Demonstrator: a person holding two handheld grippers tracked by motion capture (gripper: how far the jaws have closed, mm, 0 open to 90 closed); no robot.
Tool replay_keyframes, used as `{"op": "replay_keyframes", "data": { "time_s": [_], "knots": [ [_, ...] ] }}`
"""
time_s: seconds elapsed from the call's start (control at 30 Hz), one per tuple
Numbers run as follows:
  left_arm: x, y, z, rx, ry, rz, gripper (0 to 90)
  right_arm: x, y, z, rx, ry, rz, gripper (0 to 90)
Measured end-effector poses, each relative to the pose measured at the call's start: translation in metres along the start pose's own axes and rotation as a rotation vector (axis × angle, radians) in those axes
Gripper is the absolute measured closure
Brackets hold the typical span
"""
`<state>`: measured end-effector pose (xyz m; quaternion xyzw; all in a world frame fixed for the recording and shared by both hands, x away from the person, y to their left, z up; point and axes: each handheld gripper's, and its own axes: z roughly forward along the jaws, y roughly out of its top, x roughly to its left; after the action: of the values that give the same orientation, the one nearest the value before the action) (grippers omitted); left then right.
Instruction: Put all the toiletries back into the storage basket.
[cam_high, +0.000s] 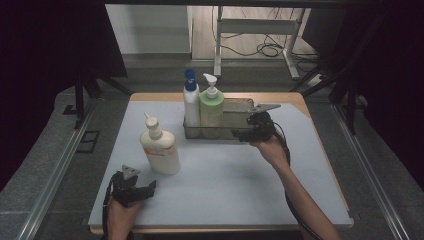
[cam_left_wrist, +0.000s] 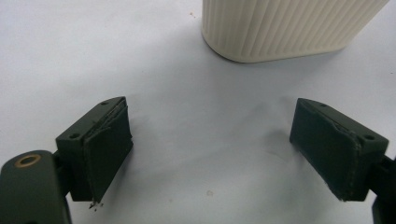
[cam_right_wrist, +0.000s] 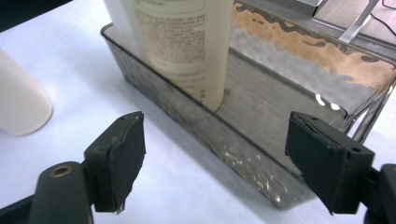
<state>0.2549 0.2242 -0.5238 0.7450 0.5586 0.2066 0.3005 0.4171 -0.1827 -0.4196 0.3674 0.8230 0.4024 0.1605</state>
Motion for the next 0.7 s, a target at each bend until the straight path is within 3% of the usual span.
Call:
{"op": "replay_keyframes", "data": {
  "time_s": [0.3,0.37,0.7],
  "knots": [
    [0.0,0.0,-0.002,-0.014,0.019,-0.021,21.2,0.01,-0.018,-0.017,0.004,0.007,-0.047,15.9],
    [0.001,0.001,-0.003,-0.017,0.015,-0.02,27.8,0.013,-0.022,-0.019,0.007,0.008,-0.057,14.8],
    [0.003,0.002,-0.004,-0.018,0.009,-0.027,36.1,0.024,-0.042,-0.028,0.014,0.015,-0.084,13.0]
  ]
}}
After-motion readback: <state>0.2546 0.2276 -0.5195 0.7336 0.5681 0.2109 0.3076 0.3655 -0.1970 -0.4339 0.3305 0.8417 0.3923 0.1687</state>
